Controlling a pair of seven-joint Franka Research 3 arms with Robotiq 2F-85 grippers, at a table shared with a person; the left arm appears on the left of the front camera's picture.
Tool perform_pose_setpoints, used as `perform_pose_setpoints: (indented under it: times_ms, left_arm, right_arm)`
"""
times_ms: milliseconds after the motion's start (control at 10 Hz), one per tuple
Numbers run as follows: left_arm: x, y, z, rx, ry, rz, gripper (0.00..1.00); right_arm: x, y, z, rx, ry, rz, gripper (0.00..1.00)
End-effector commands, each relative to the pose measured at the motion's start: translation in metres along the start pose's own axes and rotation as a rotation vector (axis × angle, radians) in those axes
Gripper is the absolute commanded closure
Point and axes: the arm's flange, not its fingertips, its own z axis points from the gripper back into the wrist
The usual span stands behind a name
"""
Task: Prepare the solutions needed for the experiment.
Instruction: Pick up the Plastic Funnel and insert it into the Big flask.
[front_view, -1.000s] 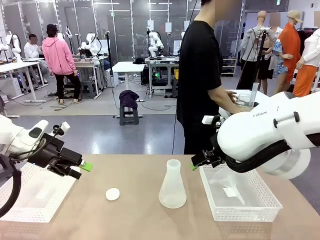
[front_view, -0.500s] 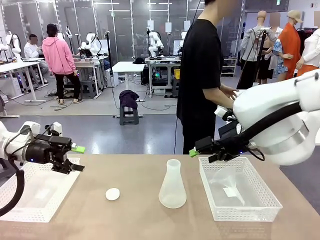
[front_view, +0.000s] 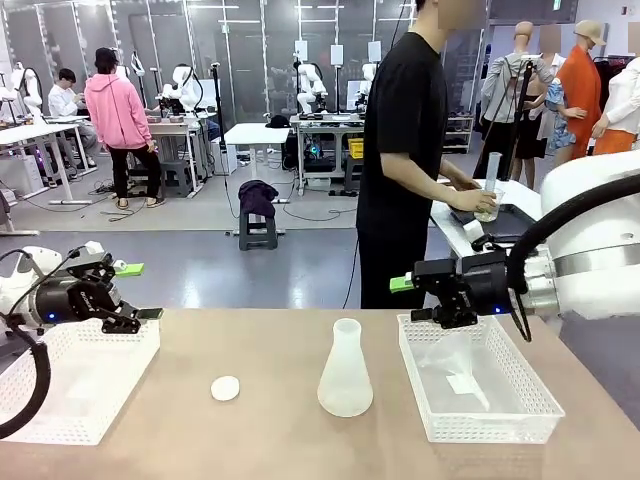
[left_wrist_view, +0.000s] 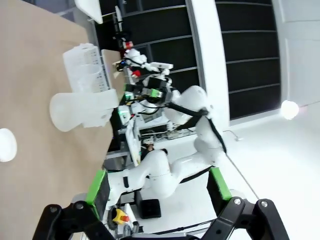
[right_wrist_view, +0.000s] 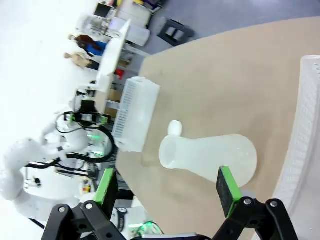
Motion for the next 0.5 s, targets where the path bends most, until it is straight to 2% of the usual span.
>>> perform_pose_setpoints:
  times_ms: [0,200,400]
  left_arm:
    - [-0.001,0.003,0.003,-0.074,-0.007,0.002,0.0]
    - [0.0,0.004,0.001,-0.057,0.009,0.027,0.0]
    - [0.004,0.004,-0.002,-0.044,0.037,0.037,0.0]
  right_arm:
    - [0.006,-0.022,-0.018,0.104,-0.026,-0.062,0.0]
    - [0.008,-0.029,-0.019,0.173,-0.047,-0.127,0.0]
    - [0.011,-0.035,-0.018,0.162,-0.072,-0.16,0.0]
